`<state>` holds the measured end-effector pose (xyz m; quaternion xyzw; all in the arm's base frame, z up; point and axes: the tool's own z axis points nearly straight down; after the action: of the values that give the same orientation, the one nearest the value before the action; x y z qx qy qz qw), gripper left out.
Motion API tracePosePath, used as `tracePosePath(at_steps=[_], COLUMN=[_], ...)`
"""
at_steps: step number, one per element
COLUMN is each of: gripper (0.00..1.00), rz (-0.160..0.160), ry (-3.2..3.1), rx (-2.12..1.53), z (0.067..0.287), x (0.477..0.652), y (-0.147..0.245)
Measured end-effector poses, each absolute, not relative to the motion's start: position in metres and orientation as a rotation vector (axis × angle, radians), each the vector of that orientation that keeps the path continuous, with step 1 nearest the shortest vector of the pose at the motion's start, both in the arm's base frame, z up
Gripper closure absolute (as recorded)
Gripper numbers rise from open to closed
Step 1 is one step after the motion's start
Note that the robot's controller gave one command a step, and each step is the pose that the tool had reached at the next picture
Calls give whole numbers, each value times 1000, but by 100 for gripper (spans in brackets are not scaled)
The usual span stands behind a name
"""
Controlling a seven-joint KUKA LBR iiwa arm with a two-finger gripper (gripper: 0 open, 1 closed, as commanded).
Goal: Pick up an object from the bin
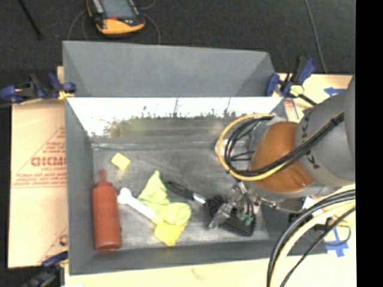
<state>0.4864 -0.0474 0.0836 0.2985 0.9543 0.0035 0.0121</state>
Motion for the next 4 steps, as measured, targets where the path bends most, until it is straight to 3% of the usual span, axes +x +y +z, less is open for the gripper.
tracePosePath(at_steps=[4], gripper=[100], rz=[0], ry=[2997], rx=[937], z=[142], x=[482], y=[-49])
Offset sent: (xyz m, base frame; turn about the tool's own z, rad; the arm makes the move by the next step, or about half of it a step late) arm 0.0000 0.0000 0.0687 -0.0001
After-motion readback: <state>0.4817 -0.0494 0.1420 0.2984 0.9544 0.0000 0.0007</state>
